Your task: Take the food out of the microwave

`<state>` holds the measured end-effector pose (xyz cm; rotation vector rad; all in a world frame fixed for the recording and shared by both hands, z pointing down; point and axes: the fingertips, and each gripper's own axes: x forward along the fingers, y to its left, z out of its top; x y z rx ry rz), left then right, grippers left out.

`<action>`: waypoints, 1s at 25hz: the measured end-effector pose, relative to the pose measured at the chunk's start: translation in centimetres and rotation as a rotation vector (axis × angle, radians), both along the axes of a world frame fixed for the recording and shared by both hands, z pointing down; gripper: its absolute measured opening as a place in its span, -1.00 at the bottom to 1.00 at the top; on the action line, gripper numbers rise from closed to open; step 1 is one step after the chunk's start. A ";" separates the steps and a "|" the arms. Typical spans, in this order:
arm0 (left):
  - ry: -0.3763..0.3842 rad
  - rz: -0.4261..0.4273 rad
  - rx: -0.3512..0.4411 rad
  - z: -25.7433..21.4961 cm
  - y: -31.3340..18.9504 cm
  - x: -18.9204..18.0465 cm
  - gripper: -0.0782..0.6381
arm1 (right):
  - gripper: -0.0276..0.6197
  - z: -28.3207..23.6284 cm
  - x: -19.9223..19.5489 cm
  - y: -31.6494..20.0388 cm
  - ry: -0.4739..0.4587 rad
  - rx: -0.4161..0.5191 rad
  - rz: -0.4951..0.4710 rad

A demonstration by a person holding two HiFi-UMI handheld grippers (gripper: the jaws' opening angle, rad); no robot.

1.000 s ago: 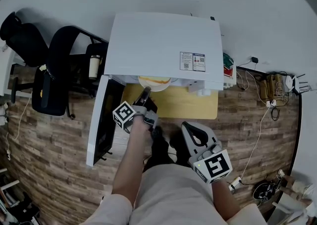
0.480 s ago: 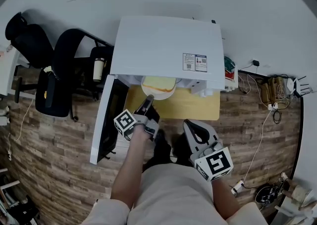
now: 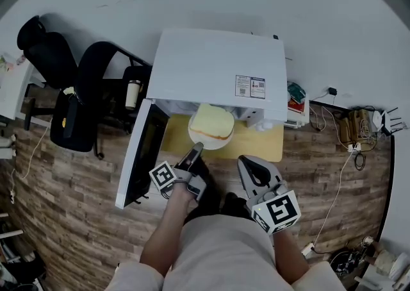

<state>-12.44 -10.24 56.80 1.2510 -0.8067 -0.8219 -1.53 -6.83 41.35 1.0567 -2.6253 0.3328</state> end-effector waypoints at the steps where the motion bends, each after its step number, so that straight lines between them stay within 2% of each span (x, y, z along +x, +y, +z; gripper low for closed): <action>1: 0.001 0.002 0.003 -0.2 0.4 0.2 -0.75 | -0.92 -0.1 0.2 0.1 -0.002 0.002 -0.002; 7: 0.031 -0.012 0.034 -2.0 2.9 1.4 -0.75 | -0.92 -0.8 2.2 0.6 -0.013 0.012 -0.007; 15: 0.080 -0.060 0.102 -6.9 6.4 2.6 -0.75 | -0.92 -2.5 4.9 1.2 -0.049 0.032 -0.004; 25: 0.044 -0.160 0.144 -11.5 10.0 3.2 -0.75 | -0.92 -4.0 6.9 3.2 -0.087 0.062 -0.022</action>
